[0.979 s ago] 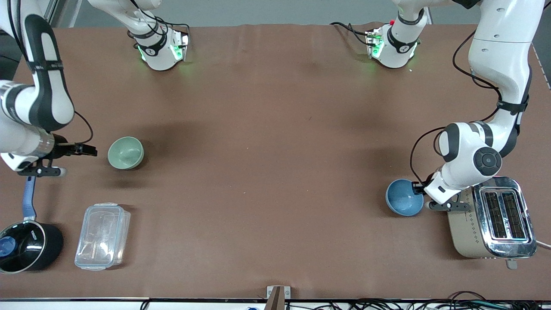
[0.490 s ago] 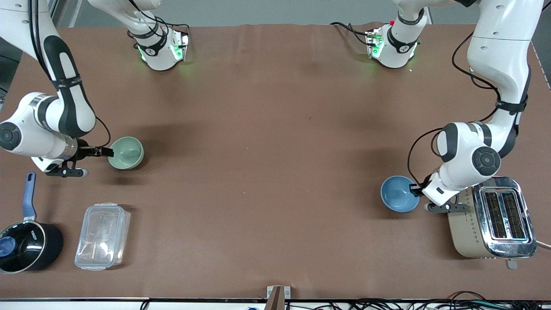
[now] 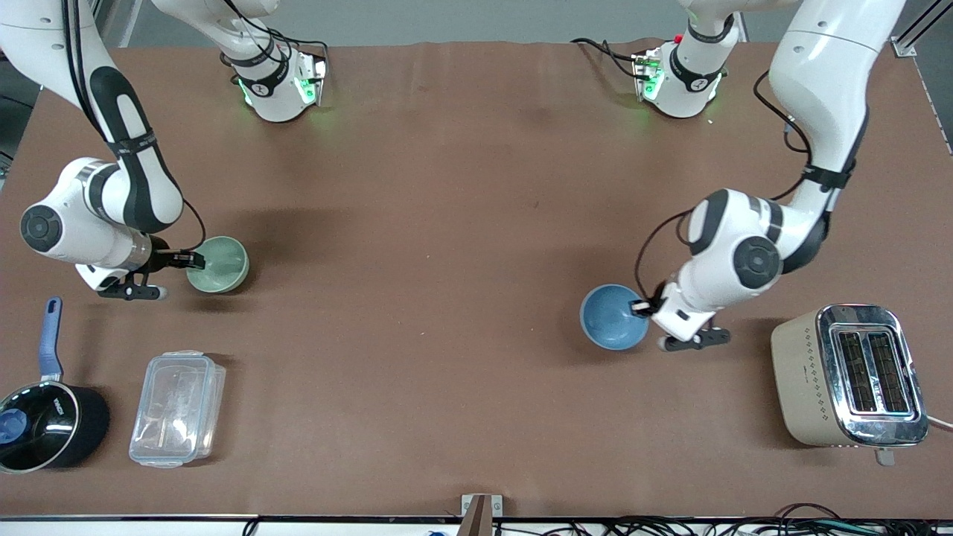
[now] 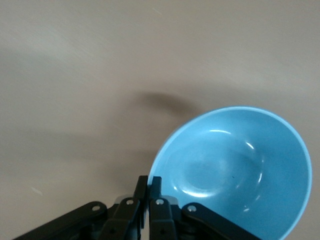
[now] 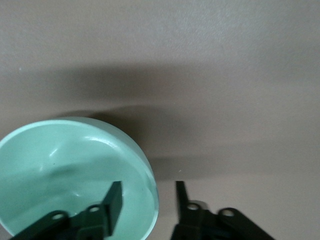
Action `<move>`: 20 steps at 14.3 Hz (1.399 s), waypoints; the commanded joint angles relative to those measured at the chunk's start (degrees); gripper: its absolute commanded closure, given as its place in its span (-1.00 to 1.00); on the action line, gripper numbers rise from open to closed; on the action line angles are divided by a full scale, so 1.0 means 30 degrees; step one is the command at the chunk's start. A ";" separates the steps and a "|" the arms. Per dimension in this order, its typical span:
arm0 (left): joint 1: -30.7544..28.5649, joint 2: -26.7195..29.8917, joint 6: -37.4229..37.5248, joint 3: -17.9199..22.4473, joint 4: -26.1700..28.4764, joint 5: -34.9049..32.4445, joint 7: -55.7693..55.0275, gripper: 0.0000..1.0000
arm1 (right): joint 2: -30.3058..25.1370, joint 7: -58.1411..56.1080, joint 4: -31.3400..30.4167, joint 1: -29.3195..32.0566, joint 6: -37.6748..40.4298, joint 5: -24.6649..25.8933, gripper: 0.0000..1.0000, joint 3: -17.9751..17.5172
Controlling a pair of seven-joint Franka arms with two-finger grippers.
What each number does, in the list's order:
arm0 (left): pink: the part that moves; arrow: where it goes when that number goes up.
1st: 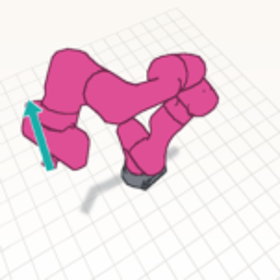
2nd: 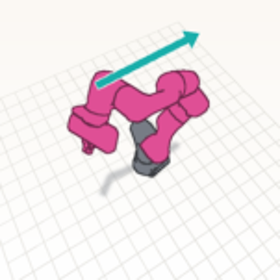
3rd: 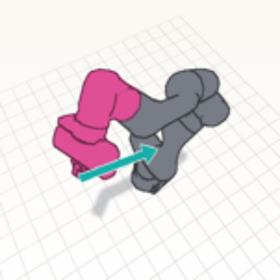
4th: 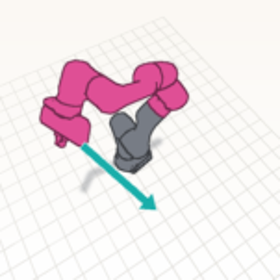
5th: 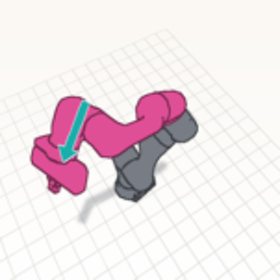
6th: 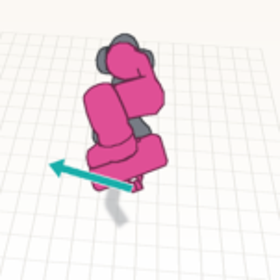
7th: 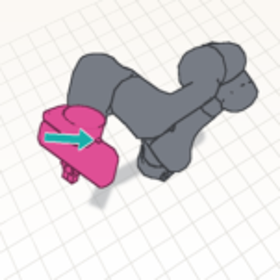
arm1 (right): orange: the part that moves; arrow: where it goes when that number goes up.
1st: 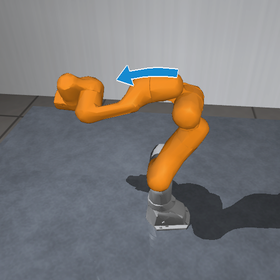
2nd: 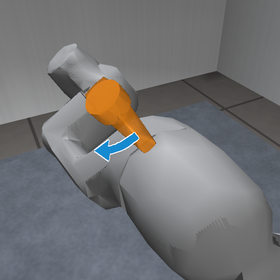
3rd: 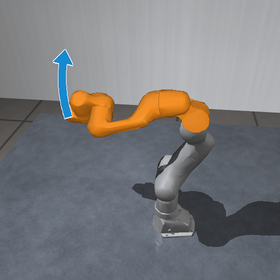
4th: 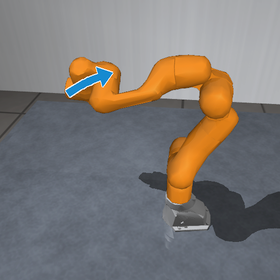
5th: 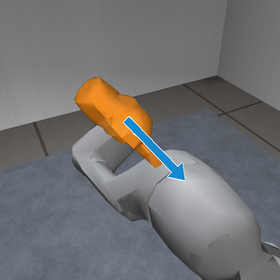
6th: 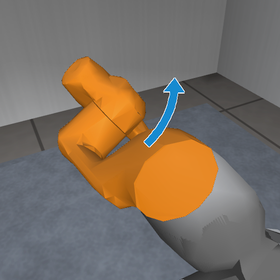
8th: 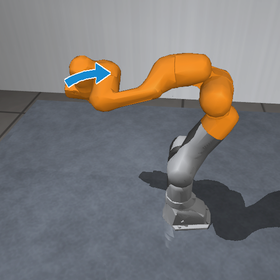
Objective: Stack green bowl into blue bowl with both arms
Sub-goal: 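Slide the blue bowl with the left gripper toward the green bowl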
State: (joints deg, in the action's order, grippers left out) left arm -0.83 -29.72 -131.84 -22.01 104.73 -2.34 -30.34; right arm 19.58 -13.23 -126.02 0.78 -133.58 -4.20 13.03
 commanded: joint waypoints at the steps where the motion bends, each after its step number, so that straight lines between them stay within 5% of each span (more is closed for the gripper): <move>1: 0.1382 0.0152 0.0295 -0.0513 -0.0104 -0.0127 -0.3292 0.99 | 0.0034 -0.0305 -0.0327 0.0004 -0.0326 -0.0737 0.51 -0.0123; 5: 0.4254 -0.1132 0.0208 -0.0513 -0.1945 -0.0127 -0.7690 1.00 | 0.0034 -0.0305 -0.0268 -0.0054 -0.0326 -0.0768 0.92 -0.0094; 10: 0.7068 -0.3536 -0.1281 -0.0455 -0.3884 -0.0244 -1.0684 1.00 | -0.0112 -0.0102 0.0199 -0.0142 0.0024 -0.0768 0.97 -0.0094; 15: 0.8536 -0.4739 -0.3981 -0.0163 -0.4061 -0.0273 -1.1215 0.92 | -0.0522 0.0191 0.4351 -0.0172 0.5903 -0.0797 0.97 -0.0094; 17: 0.8538 -0.4712 -0.3982 -0.0162 -0.4061 -0.0302 -1.1215 0.52 | -0.0493 0.1008 0.6314 -0.0520 0.7985 -0.0972 0.98 -0.0094; 18: 0.8451 -0.4596 -0.3982 -0.0133 -0.4061 -0.0332 -1.1215 0.10 | -0.0493 0.1680 0.7049 -0.0930 0.8691 -0.1234 0.98 -0.0094; 19: 0.8334 -0.4478 -0.3953 -0.0046 -0.4061 -0.0332 -1.1215 -0.61 | -0.0435 0.2818 0.7723 -0.1369 0.9336 -0.1498 0.98 -0.0094; 20: 0.8217 -0.4158 -0.3866 0.0100 -0.4061 -0.0390 -1.1186 -1.00 | -0.0434 0.3844 0.8020 -0.1866 0.9632 -0.1906 0.98 -0.0123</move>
State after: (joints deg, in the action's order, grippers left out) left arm 24.11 -43.71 -143.89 -22.71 93.03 -2.42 -63.09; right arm 18.17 -7.45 -104.43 -1.88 -107.21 -8.22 12.68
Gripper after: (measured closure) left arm 0.749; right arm 0.965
